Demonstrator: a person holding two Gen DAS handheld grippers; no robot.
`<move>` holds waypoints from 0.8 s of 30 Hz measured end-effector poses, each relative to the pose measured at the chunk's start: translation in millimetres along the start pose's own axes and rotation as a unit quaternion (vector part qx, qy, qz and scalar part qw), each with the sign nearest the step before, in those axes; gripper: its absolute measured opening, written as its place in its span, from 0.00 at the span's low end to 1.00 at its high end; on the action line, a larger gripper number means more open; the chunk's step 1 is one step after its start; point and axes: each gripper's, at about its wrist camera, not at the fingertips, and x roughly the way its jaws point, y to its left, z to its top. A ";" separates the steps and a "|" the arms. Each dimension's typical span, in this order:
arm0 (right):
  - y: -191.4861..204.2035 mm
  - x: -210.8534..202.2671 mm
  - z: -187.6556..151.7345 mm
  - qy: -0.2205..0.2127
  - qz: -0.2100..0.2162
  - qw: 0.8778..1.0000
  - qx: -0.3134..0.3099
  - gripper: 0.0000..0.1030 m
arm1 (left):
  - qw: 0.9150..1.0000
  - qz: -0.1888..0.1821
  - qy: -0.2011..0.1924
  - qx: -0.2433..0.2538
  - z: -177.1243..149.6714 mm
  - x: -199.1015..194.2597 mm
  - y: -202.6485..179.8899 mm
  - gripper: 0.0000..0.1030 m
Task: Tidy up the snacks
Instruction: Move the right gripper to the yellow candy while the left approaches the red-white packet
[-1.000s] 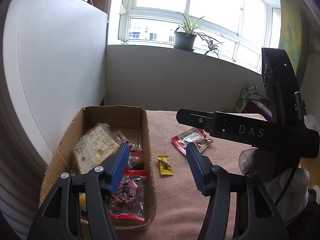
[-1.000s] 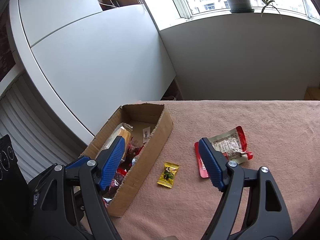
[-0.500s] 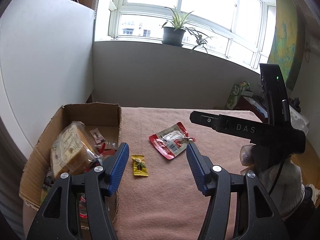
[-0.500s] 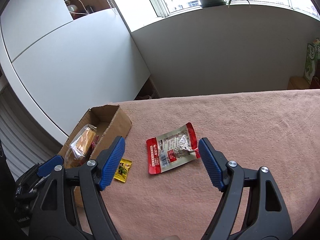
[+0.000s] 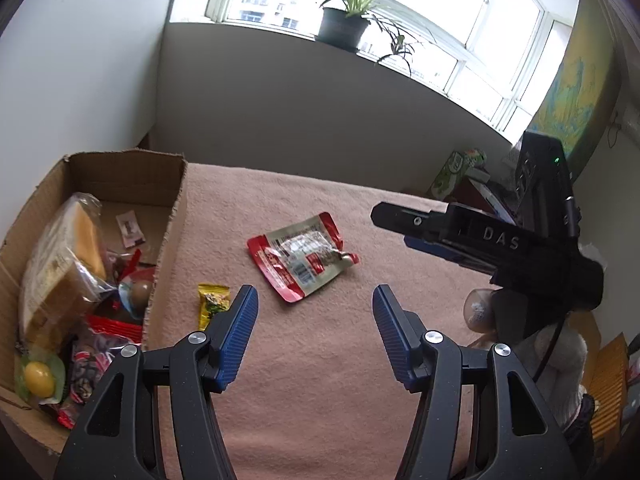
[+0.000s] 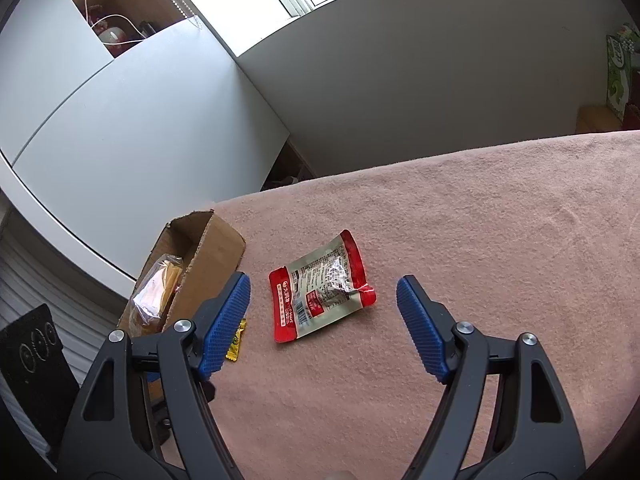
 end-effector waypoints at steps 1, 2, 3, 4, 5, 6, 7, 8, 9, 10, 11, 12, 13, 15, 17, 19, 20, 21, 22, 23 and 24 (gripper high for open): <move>-0.6 -1.7 -0.3 -0.002 0.002 1.000 0.000 0.76 | 1.000 0.013 0.006 0.006 -3.3 6.0 -2.2 0.58; -0.7 -2.7 -0.3 -0.002 0.005 1.000 0.000 0.76 | 0.999 0.029 0.009 0.013 -6.9 10.9 -3.0 0.57; -0.4 -3.0 0.0 -0.002 0.008 1.000 -0.001 0.76 | 0.999 0.042 0.012 0.017 -9.8 14.8 -3.1 0.57; -0.6 -2.9 0.2 -0.002 0.010 1.000 -0.001 0.76 | 0.998 0.051 0.015 0.017 -12.1 17.8 -2.0 0.57; -0.2 -2.0 1.0 -0.001 0.014 1.000 -0.001 0.76 | 0.998 0.058 0.016 0.016 -13.3 19.9 0.0 0.57; 1.1 -0.2 2.3 0.002 0.018 1.000 -0.002 0.76 | 0.998 0.065 0.017 0.018 -14.1 21.8 1.0 0.57; 2.7 2.8 4.2 0.005 0.022 1.000 -0.003 0.76 | 0.997 0.070 0.017 0.020 -14.8 23.3 1.5 0.57; 5.3 6.8 6.7 0.009 0.026 1.000 -0.007 0.76 | 0.997 0.075 0.017 0.022 -14.9 24.8 1.2 0.57; 8.6 12.4 9.9 0.014 0.029 0.999 -0.014 0.76 | 0.997 0.077 0.015 0.024 -15.0 25.5 0.7 0.57; 13.2 19.5 13.8 0.023 0.031 0.999 -0.025 0.76 | 0.996 0.081 0.014 0.026 -15.0 26.4 0.0 0.57; 17.7 27.7 17.9 0.032 0.028 0.998 -0.037 0.76 | 0.996 0.085 0.014 0.029 -15.0 27.5 -0.5 0.57; 21.9 36.3 22.2 0.040 0.025 0.998 -0.050 0.76 | 0.995 0.089 0.014 0.032 -14.7 28.3 0.0 0.57; 25.8 46.0 26.4 0.050 0.023 0.997 -0.061 0.75 | 0.995 0.093 0.014 0.032 -14.5 29.3 1.0 0.57; 31.4 67.6 33.7 0.076 0.028 0.994 -0.074 0.73 | 0.995 0.094 0.015 0.031 -13.6 32.6 2.5 0.57; 33.4 91.7 37.7 0.108 0.037 0.990 -0.077 0.68 | 0.995 0.096 0.021 0.032 -13.3 38.1 3.6 0.57; 33.1 113.2 39.9 0.132 0.037 0.988 -0.077 0.67 | 0.994 0.099 0.025 0.034 -12.4 41.7 4.6 0.57; 31.7 122.2 40.3 0.142 0.037 0.986 -0.075 0.67 | 0.994 0.100 0.027 0.033 -12.1 43.2 5.4 0.57; 30.8 130.1 40.6 0.150 0.036 0.985 -0.075 0.67 | 0.994 0.099 0.028 0.033 -12.1 44.1 6.1 0.57; 30.8 137.0 40.2 0.159 0.035 0.984 -0.078 0.67 | 0.994 0.099 0.028 0.031 -12.1 44.7 6.9 0.57; 31.7 142.4 39.4 0.166 0.032 0.982 -0.084 0.67 | 0.994 0.100 0.028 0.031 -12.2 45.7 7.8 0.57; 33.7 144.6 39.1 0.168 0.029 0.981 -0.095 0.67 | 0.994 0.099 0.030 0.032 -12.5 46.9 8.7 0.57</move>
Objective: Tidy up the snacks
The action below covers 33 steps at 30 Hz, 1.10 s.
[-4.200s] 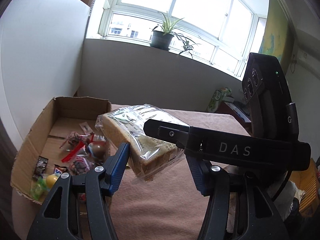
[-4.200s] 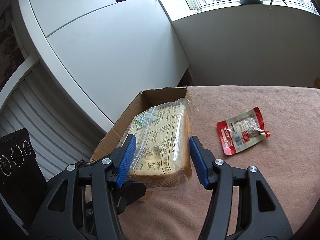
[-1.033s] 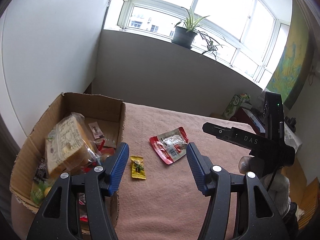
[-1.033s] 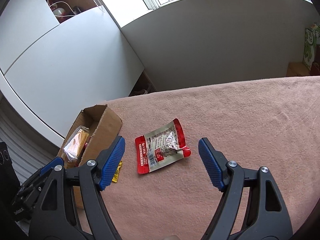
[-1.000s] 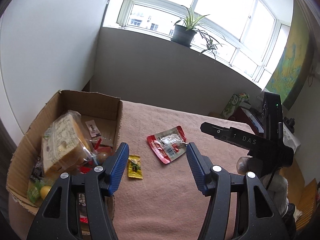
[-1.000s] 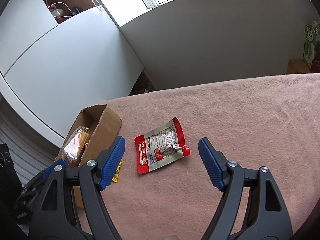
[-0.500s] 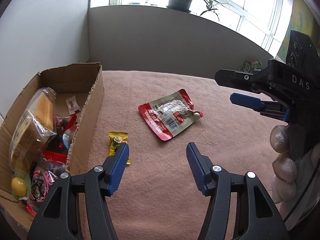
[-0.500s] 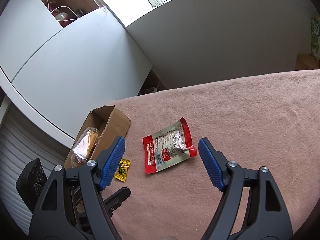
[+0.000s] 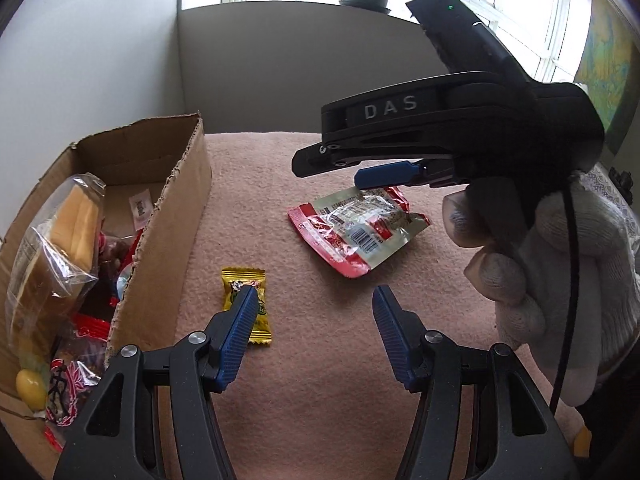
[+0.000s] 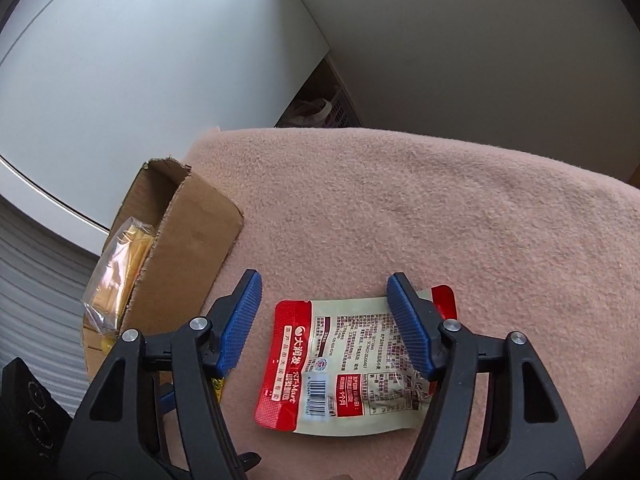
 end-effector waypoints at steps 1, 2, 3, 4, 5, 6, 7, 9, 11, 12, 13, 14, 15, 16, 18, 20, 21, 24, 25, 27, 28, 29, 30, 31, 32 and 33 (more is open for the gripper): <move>2.6 1.1 0.6 0.006 -0.005 1.000 -0.011 0.67 | 1.000 -0.001 0.003 0.000 -0.4 1.9 0.8 0.57; 5.2 1.5 0.5 0.012 -0.012 1.000 -0.021 0.67 | 1.000 -0.004 0.008 0.000 -1.1 4.6 1.5 0.57; 7.1 1.4 -0.2 0.020 -0.020 0.999 -0.032 0.67 | 1.000 -0.007 0.014 -0.001 -1.5 7.5 2.1 0.57; 8.5 0.8 -2.2 0.026 -0.026 0.998 -0.043 0.67 | 1.000 -0.010 0.017 -0.001 -1.9 9.2 2.7 0.58; 8.8 -0.4 -4.9 0.032 -0.029 0.998 -0.052 0.67 | 1.000 -0.015 0.021 -0.001 -2.0 10.2 2.7 0.57; 7.7 -2.5 -7.7 0.037 -0.028 0.997 -0.058 0.67 | 0.999 -0.023 0.024 -0.001 -1.8 10.8 2.7 0.58; 6.8 -4.7 -8.2 0.040 -0.028 0.997 -0.061 0.67 | 0.999 -0.032 0.028 -0.002 -1.4 11.6 3.9 0.58; 2.0 -12.7 -5.9 0.029 -0.018 0.998 -0.055 0.67 | 0.999 -0.042 0.033 -0.011 -0.6 12.5 6.4 0.57; -1.1 -17.7 0.1 0.015 -0.007 0.999 -0.050 0.67 | 0.999 -0.035 0.025 -0.014 0.0 9.8 6.5 0.57; -2.2 -17.9 3.2 0.012 -0.006 0.999 -0.047 0.67 | 0.999 -0.034 0.022 -0.012 0.6 8.1 6.3 0.57; -2.3 -16.9 5.3 0.010 0.000 0.999 -0.044 0.67 | 0.999 -0.029 0.018 -0.007 0.9 6.2 4.7 0.57; -1.0 -15.3 6.4 0.012 0.007 0.999 -0.044 0.67 | 1.000 -0.022 0.014 -0.002 1.5 4.4 3.7 0.57; 3.7 -13.0 5.5 0.015 0.012 0.999 -0.050 0.66 | 1.000 -0.016 0.009 0.000 1.5 2.5 2.5 0.57; 9.5 -10.9 3.5 0.018 0.014 0.998 -0.064 0.59 | 1.000 -0.013 0.007 0.002 1.5 0.4 1.1 0.57; 22.5 -5.4 -1.6 0.034 0.024 0.995 -0.093 0.46 | 1.000 -0.008 0.001 0.005 1.1 -4.0 -2.3 0.57; 30.6 0.1 -6.9 0.048 0.040 0.993 -0.104 0.31 | 1.000 -0.009 -0.005 0.007 -2.4 -13.3 -3.0 0.57; 34.5 3.6 -8.5 0.053 0.048 0.992 -0.106 0.29 | 1.000 -0.013 -0.009 0.007 -4.9 -19.5 -3.2 0.57; 46.4 13.5 -10.3 0.062 0.077 0.990 -0.101 0.27 | 0.999 -0.021 -0.027 0.014 -9.2 -39.9 -1.4 0.57; 51.5 17.1 -10.4 0.066 0.084 0.989 -0.103 0.26 | 0.999 -0.020 -0.036 0.018 -13.3 -47.4 -5.3 0.57; 62.1 25.4 -12.6 0.074 0.080 0.988 -0.112 0.25 | 0.998 -0.026 -0.052 0.018 -16.5 -63.3 -6.0 0.58; 67.3 29.4 -14.1 0.079 0.079 0.987 -0.116 0.25 | 0.998 -0.031 -0.058 0.017 -17.9 -69.4 -5.7 0.57; 71.7 33.2 -15.6 0.084 0.079 0.986 -0.118 0.25 | 0.997 -0.034 -0.060 0.018 -18.4 -73.2 -5.0 0.57; 75.4 36.7 -17.9 0.090 0.079 0.986 -0.120 0.25 | 0.997 -0.036 -0.059 0.020 -19.4 -75.0 -4.3 0.57; 78.6 39.6 -21.3 0.096 0.079 0.985 -0.122 0.24 | 0.998 -0.036 -0.058 0.018 -21.7 -76.9 -1.4 0.57; 82.2 43.3 -25.9 0.100 0.076 0.984 -0.126 0.24 | 0.998 -0.036 -0.057 0.014 -23.6 -77.6 2.3 0.57; 86.1 44.6 -31.0 0.103 0.070 0.983 -0.135 0.24 | 0.998 -0.038 -0.054 0.010 -25.5 -77.4 5.8 0.57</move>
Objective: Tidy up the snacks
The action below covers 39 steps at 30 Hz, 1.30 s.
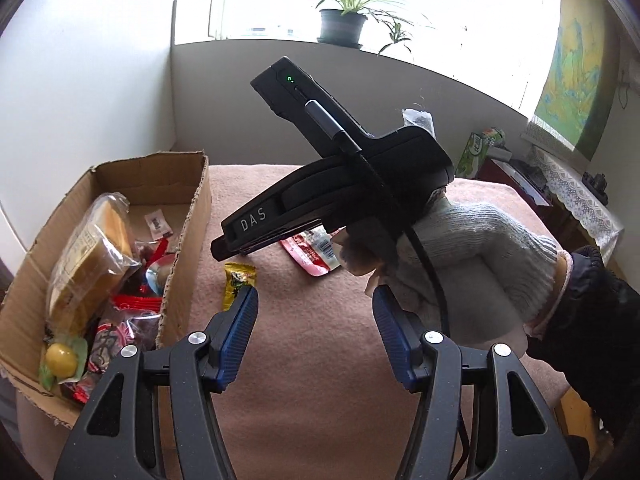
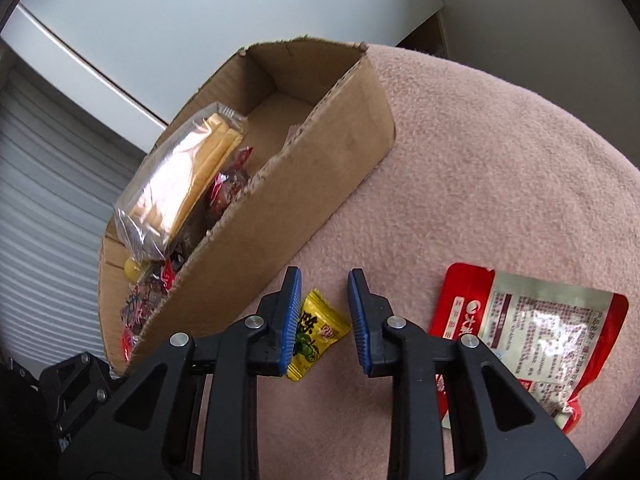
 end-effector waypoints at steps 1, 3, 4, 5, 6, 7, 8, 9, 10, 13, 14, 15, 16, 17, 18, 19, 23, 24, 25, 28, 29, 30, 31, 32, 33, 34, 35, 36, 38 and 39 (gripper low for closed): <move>5.7 1.1 -3.6 0.002 -0.007 1.000 -0.010 0.24 | 1.000 0.000 0.002 -0.003 -4.4 -5.5 1.9 0.57; 14.5 -1.6 -11.4 0.011 -0.016 1.000 -0.024 0.23 | 1.000 0.001 0.006 -0.008 -9.5 -5.3 7.6 0.57; 18.3 -3.7 -15.2 0.016 -0.021 0.999 -0.029 0.20 | 1.000 0.000 0.007 -0.009 -11.6 -4.9 10.8 0.57; 22.4 -5.9 -19.4 0.020 -0.030 0.999 -0.035 0.20 | 1.000 0.000 0.008 -0.010 -14.5 -3.3 12.3 0.57; 27.3 -6.6 -23.3 0.026 -0.039 0.998 -0.040 0.20 | 1.000 0.000 0.009 -0.010 -15.9 -3.7 12.7 0.57; 31.1 -8.0 -27.9 0.032 -0.049 0.997 -0.046 0.20 | 1.000 -0.001 0.009 -0.010 -9.8 -1.6 9.4 0.57; 31.5 -12.1 -35.9 0.037 -0.057 0.996 -0.051 0.20 | 1.000 -0.002 0.009 -0.010 -10.5 -3.7 9.0 0.57; 34.0 -14.2 -41.8 0.039 -0.064 0.996 -0.055 0.20 | 1.000 -0.004 0.009 -0.009 -11.4 -4.5 8.6 0.57; 35.3 -17.1 -48.2 0.041 -0.069 0.995 -0.058 0.20 | 1.000 -0.005 0.010 -0.007 -11.8 -4.3 6.7 0.57; 33.0 -26.3 -66.1 0.043 -0.069 0.996 -0.046 0.20 | 1.000 -0.016 0.010 -0.002 -18.9 -9.0 2.7 0.58; 29.7 -31.6 -73.9 0.041 -0.068 0.996 -0.041 0.19 | 1.000 -0.025 0.015 0.003 -18.4 -6.6 -2.6 0.58; 27.3 -35.3 -80.1 0.039 -0.069 0.996 -0.037 0.19 | 0.999 -0.029 0.017 0.006 -21.0 -6.7 -5.9 0.58; 25.4 -38.3 -84.7 0.038 -0.070 0.996 -0.033 0.18 | 0.999 -0.031 0.019 0.011 -24.3 -7.0 -8.4 0.58; 23.1 -40.9 -88.1 0.036 -0.073 0.996 -0.028 0.17 | 0.999 -0.039 0.021 0.017 -26.5 -7.7 -11.8 0.57; 20.6 -44.3 -92.7 0.035 -0.074 0.996 -0.023 0.17 | 0.998 -0.055 0.022 0.023 -28.3 -10.5 -15.6 0.57; 18.1 -48.2 -97.8 0.033 -0.075 0.996 -0.020 0.16 | 0.997 -0.068 0.021 0.028 -29.7 -13.9 -19.7 0.57; 4.9 -62.6 -118.2 0.029 -0.079 0.996 -0.004 0.16 | 0.995 -0.093 0.024 0.037 -33.2 -19.3 -30.6 0.58; -0.2 -67.4 -123.0 0.028 -0.080 0.996 0.001 0.16 | 0.994 -0.097 0.030 0.035 -34.6 -17.8 -31.7 0.58; -4.9 -70.3 -128.8 0.027 -0.083 0.996 0.006 0.16 | 0.994 -0.097 0.034 0.036 -36.0 -16.0 -33.0 0.57; -20.1 -80.0 -138.8 0.021 -0.094 0.995 0.019 0.15 | 0.994 -0.089 0.040 0.039 -37.3 -11.1 -34.3 0.57; -27.3 -83.5 -140.6 0.017 -0.099 0.995 0.027 0.15 | 0.994 -0.089 0.041 0.038 -36.5 -10.3 -34.3 0.57; -32.9 -88.5 -145.5 0.013 -0.104 0.994 0.034 0.15 | 0.995 -0.088 0.041 0.035 -34.8 -9.4 -33.5 0.57; -41.8 -94.3 -150.4 0.008 -0.115 0.993 0.040 0.15 | 0.995 -0.086 0.041 0.032 -32.5 -8.3 -31.8 0.57; -47.2 -100.3 -155.9 0.004 -0.134 0.990 0.044 0.15 | 0.995 -0.085 0.040 0.026 -28.0 -6.2 -29.8 0.57; -54.6 -106.9 -158.6 -0.001 -0.143 0.989 0.046 0.15 | 0.996 -0.083 0.038 0.018 -24.6 -5.4 -28.9 0.57; -59.4 -110.4 -161.6 -0.005 -0.143 0.988 0.055 0.15 | 0.996 -0.081 0.036 0.008 -19.0 -3.4 -26.4 0.57; -65.0 -116.1 -156.7 -0.010 -0.146 0.987 0.062 0.15 | 0.996 -0.080 0.034 -0.002 -12.1 -0.4 -24.0 0.57; -66.4 -118.5 -158.2 -0.016 -0.156 0.986 0.065 0.15 | 0.996 -0.078 0.034 -0.014 -4.8 4.0 -21.5 0.57; -68.3 -125.6 -159.2 -0.035 -0.170 0.982 0.075 0.17 | 0.996 -0.075 0.033 -0.038 10.4 15.0 -16.7 0.57; -68.1 -129.9 -161.7 -0.049 -0.168 0.981 0.085 0.19 | 0.996 -0.067 0.036 -0.046 18.6 23.5 -15.0 0.57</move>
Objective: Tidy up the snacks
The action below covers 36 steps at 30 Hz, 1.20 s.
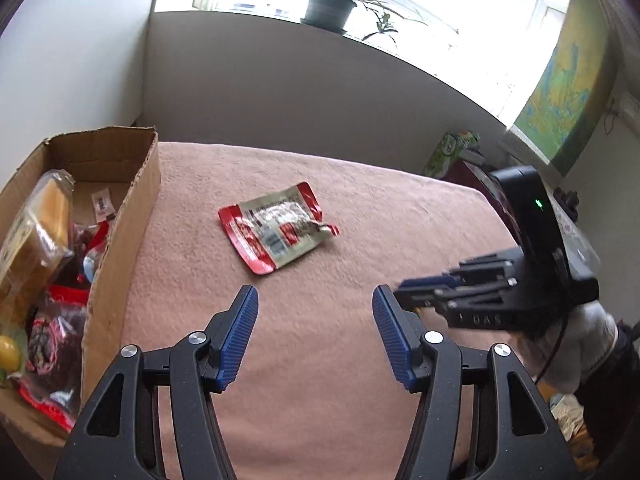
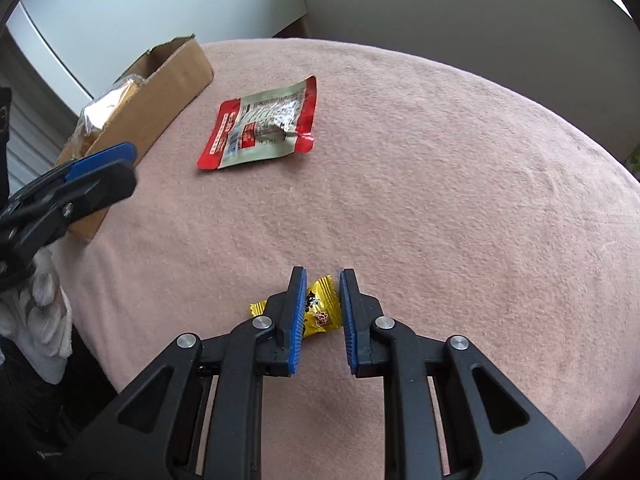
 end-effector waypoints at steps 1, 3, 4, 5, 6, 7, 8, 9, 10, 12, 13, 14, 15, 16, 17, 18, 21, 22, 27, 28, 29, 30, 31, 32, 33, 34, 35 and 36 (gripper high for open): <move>-1.5 -5.0 -2.6 -0.020 0.011 1.000 0.019 0.23 | 1.000 0.008 0.001 -0.010 8.8 8.4 2.1 0.57; -0.9 -14.7 -11.2 -0.055 0.049 0.996 0.057 0.41 | 0.999 0.022 0.007 -0.027 26.4 28.7 6.6 0.57; -3.4 -19.5 -18.2 -0.075 0.062 0.992 0.080 0.50 | 0.999 0.030 0.009 -0.040 33.3 38.9 9.8 0.57; -2.3 -20.7 -25.0 -0.094 0.074 0.987 0.105 0.52 | 0.998 0.041 0.010 -0.049 40.2 50.1 12.5 0.57; -2.6 -21.5 -31.0 -0.099 0.081 0.984 0.126 0.52 | 0.997 0.053 0.011 -0.057 46.7 59.9 15.1 0.57; 1.9 -24.5 -35.1 -0.101 0.074 0.983 0.137 0.52 | 0.996 0.060 0.011 -0.068 52.5 67.2 17.9 0.57; 4.2 -32.7 -38.9 -0.114 0.067 0.981 0.140 0.52 | 0.995 0.057 0.012 -0.083 57.9 72.9 21.2 0.57; 5.9 -41.1 -43.0 -0.129 0.068 0.979 0.144 0.52 | 0.994 0.057 0.010 -0.095 63.5 77.6 24.1 0.57; 6.4 -47.5 -47.6 -0.142 0.076 0.975 0.152 0.52 | 0.993 0.059 0.007 -0.103 68.6 81.6 25.9 0.57; 3.0 -55.2 -58.1 -0.166 0.097 0.965 0.176 0.52 | 0.992 0.066 0.009 -0.106 76.6 91.3 27.4 0.57; 0.2 -55.0 -62.8 -0.172 0.104 0.962 0.186 0.52 | 0.992 0.075 0.018 -0.104 79.3 96.8 28.1 0.57; -1.4 -51.1 -64.5 -0.170 0.109 0.961 0.191 0.52 | 0.991 0.083 0.030 -0.105 81.0 106.1 31.0 0.57; -3.8 -47.0 -66.2 -0.163 0.112 0.961 0.193 0.52 | 0.990 0.083 0.044 -0.109 81.3 112.1 34.2 0.57; -6.1 -43.2 -67.2 -0.159 0.111 0.962 0.195 0.52 | 0.989 0.075 0.055 -0.117 80.7 117.1 38.0 0.57; -10.4 -41.8 -65.5 -0.155 0.110 0.962 0.197 0.52 | 0.987 0.068 0.062 -0.128 79.1 120.0 42.0 0.57; -14.4 -40.3 -65.7 -0.153 0.109 0.961 0.202 0.52 | 0.987 0.061 0.065 -0.136 77.1 120.6 45.0 0.57; -23.4 -43.2 -68.7 -0.156 0.115 0.957 0.217 0.52 | 0.987 0.049 0.066 -0.139 70.3 113.6 44.1 0.57; -23.1 -45.2 -69.5 -0.160 0.117 0.956 0.217 0.52 | 0.988 0.047 0.069 -0.133 67.8 112.1 41.8 0.57; -15.8 -62.7 -84.3 -0.155 0.143 0.958 0.197 0.52 | 0.990 0.034 0.081 -0.112 54.4 103.6 28.4 0.57; -15.5 -60.2 -86.0 -0.148 0.157 0.956 0.198 0.52 | 0.990 0.033 0.083 -0.105 50.6 101.3 24.3 0.57; -16.1 -55.6 -86.8 -0.140 0.173 0.954 0.202 0.52 | 0.991 0.032 0.086 -0.094 47.6 100.2 19.9 0.57; -17.6 -50.6 -87.5 -0.134 0.188 0.950 0.211 0.52 | 0.992 0.035 0.086 -0.084 44.6 98.3 15.7 0.57; -19.1 -44.8 -87.9 -0.126 0.199 0.947 0.219 0.52 | 0.993 0.040 0.083 -0.075 42.8 96.4 12.0 0.57; -20.0 -39.0 -87.6 -0.118 0.205 0.945 0.225 0.52 | 0.994 0.047 0.077 -0.066 41.6 93.5 7.9 0.57; -21.1 -33.2 -86.9 -0.113 0.207 0.944 0.232 0.52 | 0.994 0.056 0.069 -0.057 40.7 90.8 5.7 0.57; -23.4 -28.0 -85.1 -0.110 0.209 0.942 0.241 0.52 | 0.995 0.065 0.063 -0.052 43.0 90.7 6.3 0.57; -25.5 -23.3 -83.0 -0.107 0.213 0.938 0.251 0.52 | 0.994 0.069 0.060 -0.053 43.8 89.3 8.8 0.57; -27.9 -19.0 -80.0 -0.106 0.218 0.935 0.261 0.52 | 0.994 0.066 0.058 -0.058 45.5 89.1 10.4 0.57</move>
